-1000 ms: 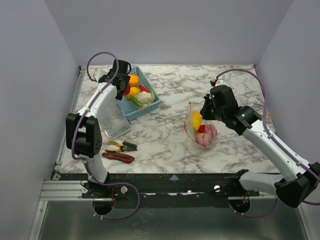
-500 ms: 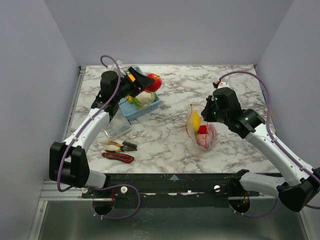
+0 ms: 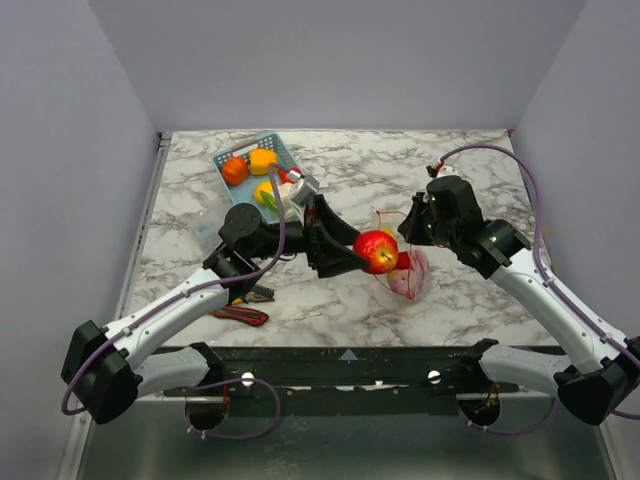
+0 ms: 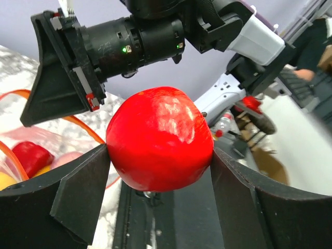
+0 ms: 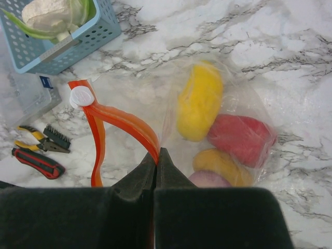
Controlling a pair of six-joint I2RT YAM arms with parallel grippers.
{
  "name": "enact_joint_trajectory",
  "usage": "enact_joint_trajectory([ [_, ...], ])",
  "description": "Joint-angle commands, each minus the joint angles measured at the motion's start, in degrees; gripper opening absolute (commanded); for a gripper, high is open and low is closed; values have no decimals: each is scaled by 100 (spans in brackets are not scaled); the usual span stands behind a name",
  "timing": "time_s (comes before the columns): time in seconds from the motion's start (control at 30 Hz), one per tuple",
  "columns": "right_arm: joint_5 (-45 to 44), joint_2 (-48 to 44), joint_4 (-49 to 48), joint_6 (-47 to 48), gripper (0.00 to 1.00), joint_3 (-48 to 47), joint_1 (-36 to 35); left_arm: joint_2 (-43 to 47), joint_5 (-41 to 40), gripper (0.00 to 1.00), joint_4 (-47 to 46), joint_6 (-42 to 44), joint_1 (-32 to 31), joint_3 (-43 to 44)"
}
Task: Place the food in the zip-top bag and seal the zipper
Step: Place the fake fruit in the zipper food storage bag.
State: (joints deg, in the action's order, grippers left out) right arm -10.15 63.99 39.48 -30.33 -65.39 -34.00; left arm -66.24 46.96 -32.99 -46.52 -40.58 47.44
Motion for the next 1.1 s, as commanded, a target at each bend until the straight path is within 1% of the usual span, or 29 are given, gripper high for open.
enact_joint_trajectory([
  [0.0,347,-195,-130,-266,0,-78,29,353,-1367,0,1124,1512,-550,-79],
  [0.13,486,-284,-112,-421,1,-116,27,146,-2069,0,1620,1699,-881,117],
  [0.3,524,-326,-152,-506,1,-38,29,31,-2814,0,1273,1073,-943,-215],
  [0.37,551,-319,-176,-534,1,10,26,-97,-2933,0,1490,936,-942,-116],
  [0.5,639,-266,-220,-641,1,30,27,-364,-2933,0,1910,929,-941,213],
  [0.63,741,-238,-205,-659,1,-27,23,-425,-3603,0,2404,812,-944,258],
  [0.77,857,-262,-255,-715,1,-2,25,-591,-3782,0,2601,695,-935,318],
  [0.83,953,-255,-295,-745,1,16,25,-693,-3729,6,2640,643,-934,408],
  [0.97,1203,-245,-390,-807,1,59,25,-830,-3637,24,2653,566,-934,532],
  [1.03,1222,-252,-415,-818,0,86,27,-878,-3584,40,2684,557,-934,599],
  [1.07,1210,-254,-423,-817,1,95,25,-897,-3554,45,2722,559,-935,631],
])
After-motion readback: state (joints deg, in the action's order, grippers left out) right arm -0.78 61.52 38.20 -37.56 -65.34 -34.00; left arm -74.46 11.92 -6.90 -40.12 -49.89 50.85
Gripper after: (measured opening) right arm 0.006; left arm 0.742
